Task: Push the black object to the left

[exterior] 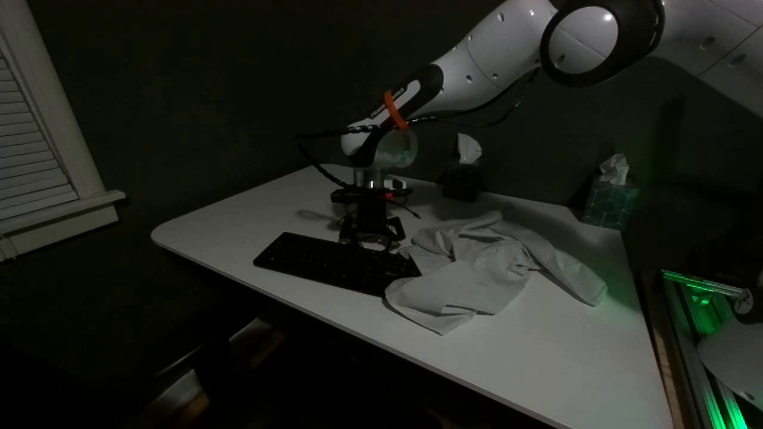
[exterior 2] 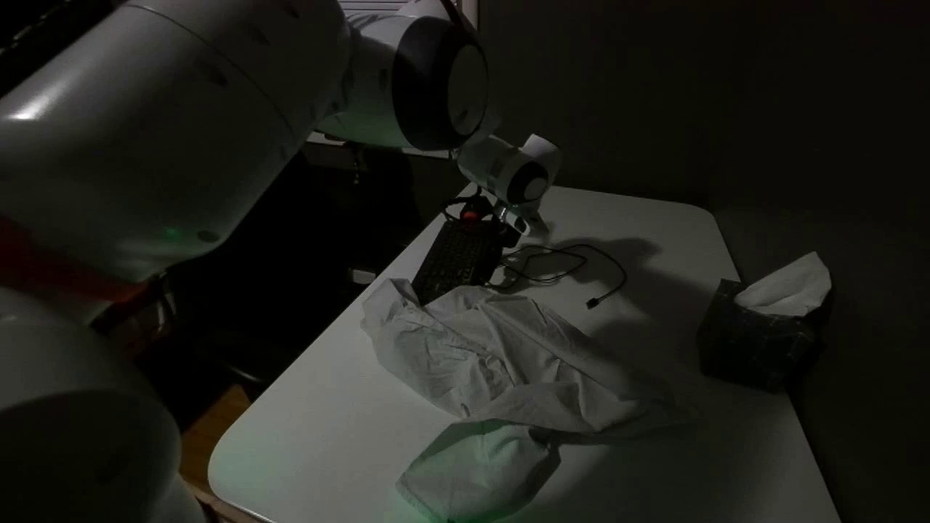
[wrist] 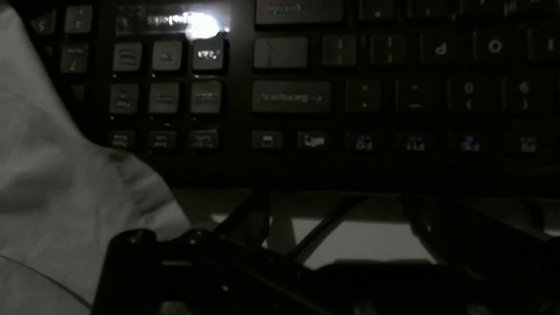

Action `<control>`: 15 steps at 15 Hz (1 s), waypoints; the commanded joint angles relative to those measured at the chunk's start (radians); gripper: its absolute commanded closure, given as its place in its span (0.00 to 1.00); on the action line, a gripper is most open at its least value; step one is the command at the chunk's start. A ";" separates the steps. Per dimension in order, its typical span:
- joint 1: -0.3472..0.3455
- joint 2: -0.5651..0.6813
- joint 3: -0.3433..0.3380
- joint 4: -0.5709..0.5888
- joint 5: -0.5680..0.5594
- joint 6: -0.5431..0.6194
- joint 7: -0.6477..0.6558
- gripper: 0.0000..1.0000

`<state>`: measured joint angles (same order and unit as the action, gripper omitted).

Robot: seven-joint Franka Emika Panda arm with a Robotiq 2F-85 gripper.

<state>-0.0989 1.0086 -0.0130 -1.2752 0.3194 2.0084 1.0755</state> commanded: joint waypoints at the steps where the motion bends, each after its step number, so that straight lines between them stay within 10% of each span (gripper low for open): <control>1: 0.019 -0.037 0.024 -0.088 0.066 0.023 0.002 0.00; 15: 0.094 -0.327 -0.059 -0.184 -0.098 0.162 -0.112 0.00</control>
<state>-0.0417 0.8071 -0.0109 -1.3417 0.3123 2.1977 1.0041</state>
